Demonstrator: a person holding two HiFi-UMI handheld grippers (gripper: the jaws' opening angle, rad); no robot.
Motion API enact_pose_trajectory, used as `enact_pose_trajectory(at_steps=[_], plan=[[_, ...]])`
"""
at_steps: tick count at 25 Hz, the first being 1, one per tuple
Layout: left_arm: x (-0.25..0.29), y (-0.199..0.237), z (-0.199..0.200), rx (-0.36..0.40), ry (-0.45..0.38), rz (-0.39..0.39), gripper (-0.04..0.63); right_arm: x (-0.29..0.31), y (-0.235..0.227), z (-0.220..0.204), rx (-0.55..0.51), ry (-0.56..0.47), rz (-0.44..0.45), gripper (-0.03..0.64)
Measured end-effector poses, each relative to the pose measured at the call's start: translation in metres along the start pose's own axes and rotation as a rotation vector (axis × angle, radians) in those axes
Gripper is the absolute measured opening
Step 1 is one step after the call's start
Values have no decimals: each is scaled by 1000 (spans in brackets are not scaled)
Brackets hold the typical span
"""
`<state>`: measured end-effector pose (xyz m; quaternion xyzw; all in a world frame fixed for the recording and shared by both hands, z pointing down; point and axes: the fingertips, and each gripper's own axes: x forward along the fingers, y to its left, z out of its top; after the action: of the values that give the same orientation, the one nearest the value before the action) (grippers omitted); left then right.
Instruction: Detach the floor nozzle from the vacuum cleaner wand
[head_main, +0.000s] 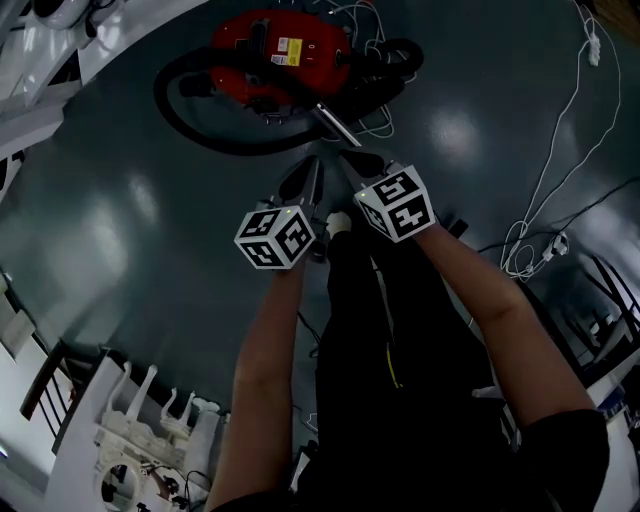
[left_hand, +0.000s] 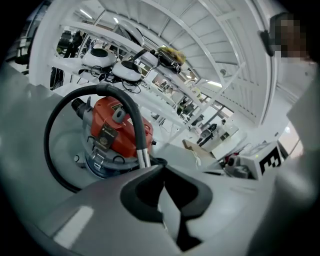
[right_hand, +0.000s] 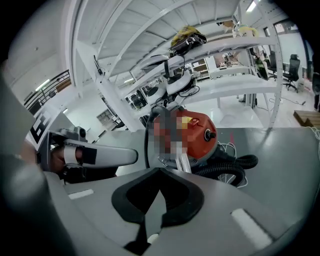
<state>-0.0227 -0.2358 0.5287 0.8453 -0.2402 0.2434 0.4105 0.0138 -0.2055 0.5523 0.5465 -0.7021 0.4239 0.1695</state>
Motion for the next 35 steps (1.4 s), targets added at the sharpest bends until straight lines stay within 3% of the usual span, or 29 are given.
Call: enact_pose_trajectory(at_steps=[6, 18, 20, 22, 26, 32, 35], plan=[[24, 20, 9, -1, -25, 24, 9, 28, -13, -3, 5, 18, -11, -5], [54, 65, 42, 31, -64, 99, 9, 63, -48, 13, -166, 5, -39, -1], [57, 70, 47, 44, -60, 105, 11, 68, -50, 12, -171, 10, -35, 66], [61, 71, 53, 58, -52, 89, 14, 71, -51, 12, -175, 4, -35, 71], [69, 72, 64, 50, -42, 48, 144, 78, -52, 8, -185, 16, -34, 109], [84, 65, 69, 71, 10, 20, 186, 92, -54, 0, -238, 70, -35, 173], [91, 65, 74, 46, 6, 15, 210, 101, -53, -3, -275, 96, -31, 186]])
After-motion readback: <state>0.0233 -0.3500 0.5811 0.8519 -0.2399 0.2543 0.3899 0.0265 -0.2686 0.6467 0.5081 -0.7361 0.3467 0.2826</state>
